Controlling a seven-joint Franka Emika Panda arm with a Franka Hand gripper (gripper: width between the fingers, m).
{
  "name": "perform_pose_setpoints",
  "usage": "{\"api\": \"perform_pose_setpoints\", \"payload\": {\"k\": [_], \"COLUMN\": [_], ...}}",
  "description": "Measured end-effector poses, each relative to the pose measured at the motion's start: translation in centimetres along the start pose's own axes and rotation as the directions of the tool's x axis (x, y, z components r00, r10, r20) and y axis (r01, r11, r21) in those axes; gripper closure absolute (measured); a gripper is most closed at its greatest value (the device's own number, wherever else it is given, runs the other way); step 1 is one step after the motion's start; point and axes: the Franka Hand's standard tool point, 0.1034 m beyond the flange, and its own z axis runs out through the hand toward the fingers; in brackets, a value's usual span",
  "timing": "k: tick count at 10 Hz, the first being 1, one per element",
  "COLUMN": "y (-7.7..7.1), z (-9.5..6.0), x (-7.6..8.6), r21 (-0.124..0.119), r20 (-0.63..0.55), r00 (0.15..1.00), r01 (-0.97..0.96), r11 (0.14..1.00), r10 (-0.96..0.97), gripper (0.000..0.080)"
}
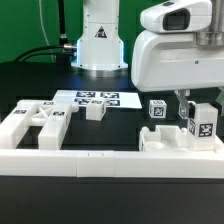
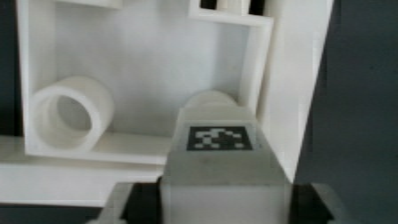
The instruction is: Assemble chair
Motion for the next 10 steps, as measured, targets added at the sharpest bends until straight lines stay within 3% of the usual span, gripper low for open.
{"api": "perform_pose_setpoints", "payload": {"k": [3, 5, 10], "y": [-0.51, -0.56, -0.61], "z": [0.12, 0.18, 0.2], "x": [0.11, 0.05, 0.04], "r21": [0.011, 0.029, 0.042], "r20": [-0.013, -0.027, -0.019], "r00": [0.948, 0.846, 0.682], "r01": [-0.319, -0.532, -0.73], "r11": [0.948, 0.846, 0.682], "r10": [0.319, 0.532, 0.731], "gripper": [0.0515, 0.0515, 0.0514]}}
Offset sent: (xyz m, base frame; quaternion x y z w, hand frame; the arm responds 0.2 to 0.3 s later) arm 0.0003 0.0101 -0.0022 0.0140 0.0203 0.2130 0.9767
